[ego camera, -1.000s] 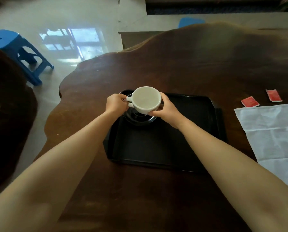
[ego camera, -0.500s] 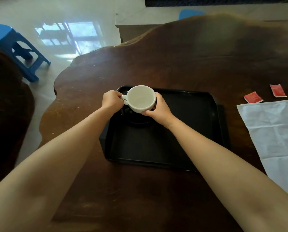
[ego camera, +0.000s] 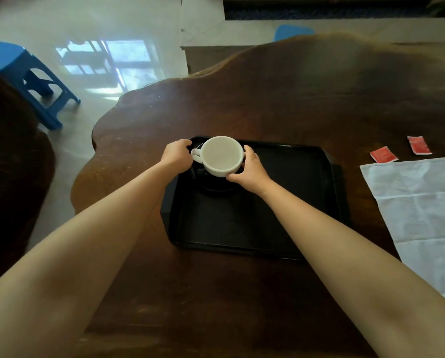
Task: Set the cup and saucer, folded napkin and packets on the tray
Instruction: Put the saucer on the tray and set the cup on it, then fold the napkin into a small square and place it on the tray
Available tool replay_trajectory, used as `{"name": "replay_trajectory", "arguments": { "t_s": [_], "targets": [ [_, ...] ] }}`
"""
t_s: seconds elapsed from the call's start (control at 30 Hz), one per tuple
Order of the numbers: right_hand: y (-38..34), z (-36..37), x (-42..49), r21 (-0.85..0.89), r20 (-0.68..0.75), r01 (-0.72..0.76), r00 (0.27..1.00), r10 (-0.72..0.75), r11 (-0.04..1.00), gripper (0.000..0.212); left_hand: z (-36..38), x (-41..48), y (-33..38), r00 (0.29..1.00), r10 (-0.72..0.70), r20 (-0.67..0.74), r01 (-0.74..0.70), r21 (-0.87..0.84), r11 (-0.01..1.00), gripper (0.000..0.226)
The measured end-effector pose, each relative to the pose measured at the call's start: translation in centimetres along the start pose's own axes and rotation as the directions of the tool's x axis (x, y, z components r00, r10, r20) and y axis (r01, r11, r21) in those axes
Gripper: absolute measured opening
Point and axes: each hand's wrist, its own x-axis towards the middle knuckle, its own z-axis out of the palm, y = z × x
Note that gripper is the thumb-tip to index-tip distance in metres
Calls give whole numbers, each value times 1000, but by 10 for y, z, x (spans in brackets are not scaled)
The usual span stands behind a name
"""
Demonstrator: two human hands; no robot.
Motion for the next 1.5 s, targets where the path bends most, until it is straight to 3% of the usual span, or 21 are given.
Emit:
{"name": "replay_trajectory", "arguments": {
  "t_s": [0.1, 0.27, 0.4, 0.7, 0.83, 0.97, 1.3, 1.5],
  "targets": [
    [-7, -17, -10, -82, 47, -57, 997, 61, 995, 101, -13, -9, 5, 1000, 15, 0, -15, 64, 998, 48],
    [-28, -49, -34, -214, 102, -57, 992, 80, 975, 94, -37, -37, 22, 993, 70, 93, -88, 204, 975, 27],
    [-53, -67, -59, -308, 138, -17, 989, 62, 951, 92, -54, -64, 39, 982, 124, 140, -163, 320, 933, 41],
    [-85, -89, -133, -607, 192, 17, 973, 126, 795, 86, -67, -145, 51, 953, 197, 229, -278, 407, 870, 41],
    [-76, -86, -179, -632, 212, -6, 961, 180, 775, 85, -56, -177, 46, 920, 221, 323, -354, 445, 822, 58],
    [-56, -89, -233, -625, 210, 0, 963, 169, 781, 81, -40, -205, 49, 873, 264, 411, -446, 448, 775, 52],
    [19, -131, -317, -630, 99, -128, 965, 242, 766, 73, 16, -266, 89, 773, 341, 535, -573, 357, 738, 63],
    [72, -175, -329, -607, 59, -165, 966, 251, 777, 71, 60, -282, 129, 763, 340, 550, -577, 342, 742, 61]
  ]
}}
